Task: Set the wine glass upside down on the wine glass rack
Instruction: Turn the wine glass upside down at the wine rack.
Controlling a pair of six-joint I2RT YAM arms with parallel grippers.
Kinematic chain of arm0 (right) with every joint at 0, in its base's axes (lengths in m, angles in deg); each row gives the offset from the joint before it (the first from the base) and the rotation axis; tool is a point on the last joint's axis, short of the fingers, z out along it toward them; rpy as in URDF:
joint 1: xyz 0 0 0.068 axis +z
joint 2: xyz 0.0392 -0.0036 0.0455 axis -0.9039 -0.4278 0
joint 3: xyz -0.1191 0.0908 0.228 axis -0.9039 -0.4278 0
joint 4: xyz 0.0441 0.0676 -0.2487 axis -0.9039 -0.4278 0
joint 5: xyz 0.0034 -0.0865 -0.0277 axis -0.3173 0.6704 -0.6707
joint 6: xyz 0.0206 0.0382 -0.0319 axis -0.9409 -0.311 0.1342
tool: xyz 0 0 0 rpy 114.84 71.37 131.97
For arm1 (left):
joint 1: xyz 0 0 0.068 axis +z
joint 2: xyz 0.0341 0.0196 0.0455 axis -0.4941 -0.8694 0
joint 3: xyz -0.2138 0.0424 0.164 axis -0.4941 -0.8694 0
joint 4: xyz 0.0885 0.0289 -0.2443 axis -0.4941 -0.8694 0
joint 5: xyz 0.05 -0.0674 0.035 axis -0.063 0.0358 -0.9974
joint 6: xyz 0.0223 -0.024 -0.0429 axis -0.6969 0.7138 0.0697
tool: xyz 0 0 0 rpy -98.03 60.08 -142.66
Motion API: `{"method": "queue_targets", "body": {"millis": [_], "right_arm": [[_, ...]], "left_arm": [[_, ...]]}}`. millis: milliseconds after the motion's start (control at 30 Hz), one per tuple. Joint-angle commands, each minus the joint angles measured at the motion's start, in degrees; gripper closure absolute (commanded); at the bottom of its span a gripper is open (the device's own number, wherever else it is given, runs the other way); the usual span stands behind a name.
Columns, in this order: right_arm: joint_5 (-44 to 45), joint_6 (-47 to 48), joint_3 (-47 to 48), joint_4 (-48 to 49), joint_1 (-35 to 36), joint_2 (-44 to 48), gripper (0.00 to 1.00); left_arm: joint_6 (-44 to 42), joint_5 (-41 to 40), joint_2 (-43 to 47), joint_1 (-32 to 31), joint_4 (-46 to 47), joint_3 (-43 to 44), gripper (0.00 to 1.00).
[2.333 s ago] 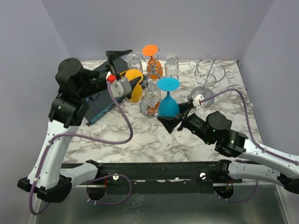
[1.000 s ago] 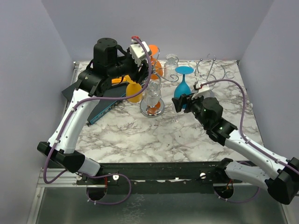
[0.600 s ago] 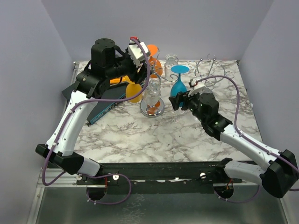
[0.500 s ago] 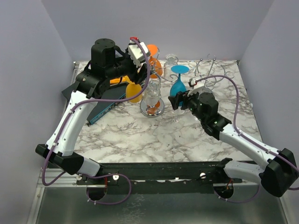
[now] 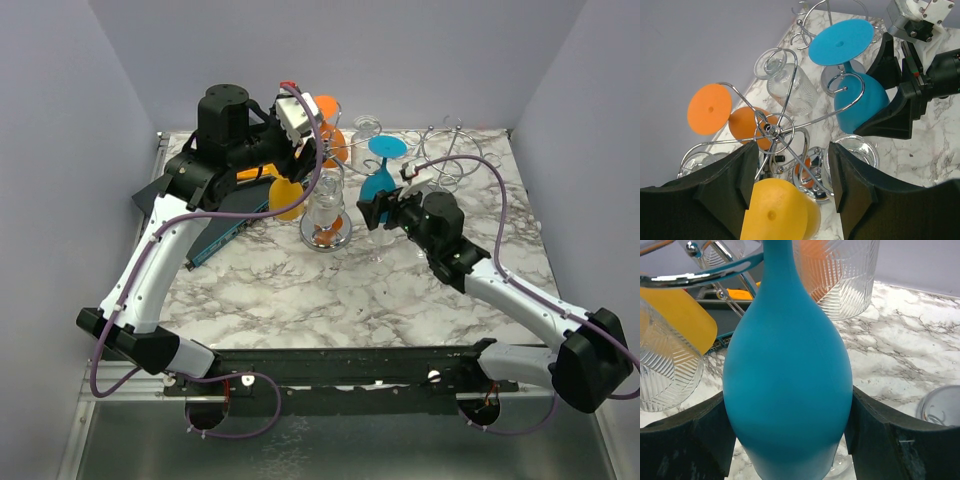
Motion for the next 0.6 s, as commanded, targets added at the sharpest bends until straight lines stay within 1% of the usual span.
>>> {"method": "queue_targets", "body": {"millis": [0,100,167,567], "right_arm": [[-3.5,1.0,2.5,1.8,-1.4,-0.2,0.29],[-3.6,1.1,2.4,0.9,-2.7,0.3,0.29],[-5.8,1.5,2.4,0.4,-3.3,0.3,0.30],[-8.3,3.2,4.8,-1.3,-3.5,-2.6,0.32]], "left_arm": [[-0.6,0.3,1.7,-0.5,-0.7,-0.8,0.36],[-0.4,0.5,1.7,-0.5,-0.8,-0.7,0.36],[-0.3,0.6,1.6,-0.5,-0.7,-0.8,0.36],[-0.3,0.5,1.7,-0.5,-0.7,-0.5,0.34]]}}
